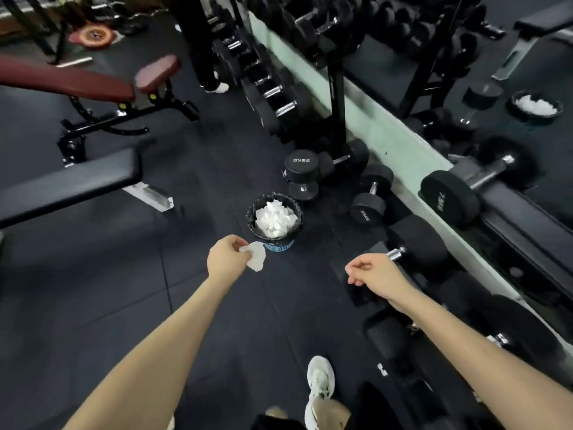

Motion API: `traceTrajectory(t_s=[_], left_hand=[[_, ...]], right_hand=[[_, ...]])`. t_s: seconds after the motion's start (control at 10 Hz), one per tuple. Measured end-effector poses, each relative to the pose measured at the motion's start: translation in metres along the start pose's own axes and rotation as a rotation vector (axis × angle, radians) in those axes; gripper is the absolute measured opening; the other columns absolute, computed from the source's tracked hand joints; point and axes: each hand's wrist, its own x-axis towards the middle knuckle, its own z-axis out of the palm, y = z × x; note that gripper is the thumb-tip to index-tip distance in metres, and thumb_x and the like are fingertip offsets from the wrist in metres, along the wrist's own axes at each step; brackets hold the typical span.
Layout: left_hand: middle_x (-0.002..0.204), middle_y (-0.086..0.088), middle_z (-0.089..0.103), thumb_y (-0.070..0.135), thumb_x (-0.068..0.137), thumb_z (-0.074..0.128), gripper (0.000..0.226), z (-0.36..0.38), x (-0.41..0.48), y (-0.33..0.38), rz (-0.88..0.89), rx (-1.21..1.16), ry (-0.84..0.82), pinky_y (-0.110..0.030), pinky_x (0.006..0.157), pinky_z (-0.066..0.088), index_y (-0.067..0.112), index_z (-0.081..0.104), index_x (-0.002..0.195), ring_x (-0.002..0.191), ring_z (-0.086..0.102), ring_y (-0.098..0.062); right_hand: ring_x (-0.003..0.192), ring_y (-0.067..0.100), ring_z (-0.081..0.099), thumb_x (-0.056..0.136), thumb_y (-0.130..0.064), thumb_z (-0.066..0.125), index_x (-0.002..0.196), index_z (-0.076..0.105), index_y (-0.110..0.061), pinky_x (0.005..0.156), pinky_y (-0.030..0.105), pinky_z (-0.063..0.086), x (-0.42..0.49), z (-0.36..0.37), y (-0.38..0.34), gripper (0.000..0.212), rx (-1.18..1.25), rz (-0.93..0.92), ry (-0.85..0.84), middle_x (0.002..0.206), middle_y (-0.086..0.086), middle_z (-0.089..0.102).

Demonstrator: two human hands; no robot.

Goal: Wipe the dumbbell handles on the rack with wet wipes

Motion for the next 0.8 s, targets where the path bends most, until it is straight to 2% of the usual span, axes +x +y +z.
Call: traceTrajectory(t_s=[0.1,0.3,0.5,0.6,0.7,0.8], left_hand=[[0.077,0.005,0.06,0.014,0.079,0.057,0.009,0.003,0.065,0.014,0.0,0.011,-0.01,-0.026,0.059,0.039,0.018,0.063,0.085,0.076,0.055,-0.017],[0.086,0.004,0.061,0.011,0.08,0.057,0.017,0.019,0.197,0.038,0.053,0.087,-0.079,-0.026,0.067,0.038,0.014,0.065,0.095,0.08,0.054,-0.017],[0.1,-0.002,0.067,0.012,0.08,0.059,0.028,0.04,0.311,0.055,0.136,0.217,-0.289,-0.025,0.072,0.041,0.014,0.065,0.108,0.086,0.058,-0.019],[0.109,-0.005,0.066,0.014,0.08,0.064,0.036,0.042,0.35,0.06,0.185,0.31,-0.413,-0.026,0.076,0.04,0.012,0.063,0.116,0.101,0.06,-0.023],[0.109,-0.007,0.065,0.014,0.082,0.063,0.033,0.043,0.371,0.063,0.216,0.299,-0.448,-0.027,0.077,0.041,0.01,0.063,0.115,0.099,0.06,-0.024],[0.105,-0.005,0.067,0.016,0.083,0.063,0.025,0.043,0.377,0.07,0.268,0.283,-0.507,-0.029,0.076,0.045,0.012,0.066,0.107,0.09,0.061,-0.02]], right_hand=[[0.055,0.01,0.054,0.085,-0.004,0.063,0.071,0.066,-0.011,0.055,0.013,0.046,0.046,0.004,-0.019,0.016,-0.005,0.037,0.021,0.064,0.006,0.066],[0.052,0.0,0.059,0.083,-0.003,0.064,0.066,0.067,-0.017,0.061,0.021,0.047,0.116,0.013,-0.042,0.022,-0.032,0.091,0.121,0.059,0.0,0.067],[0.054,-0.003,0.059,0.084,-0.007,0.065,0.069,0.067,-0.019,0.068,0.023,0.049,0.143,0.026,-0.059,0.02,0.015,0.234,0.295,0.06,-0.002,0.068],[0.054,-0.003,0.059,0.086,-0.005,0.064,0.074,0.068,-0.013,0.064,0.015,0.048,0.145,0.039,-0.065,0.015,0.076,0.284,0.382,0.064,0.001,0.068],[0.06,0.003,0.061,0.088,-0.005,0.062,0.082,0.069,-0.003,0.059,0.01,0.048,0.143,0.049,-0.074,0.01,0.143,0.328,0.447,0.072,0.008,0.069],[0.068,0.012,0.062,0.088,-0.008,0.062,0.081,0.069,-0.007,0.065,0.017,0.05,0.136,0.055,-0.084,0.01,0.201,0.345,0.503,0.073,0.008,0.07]])
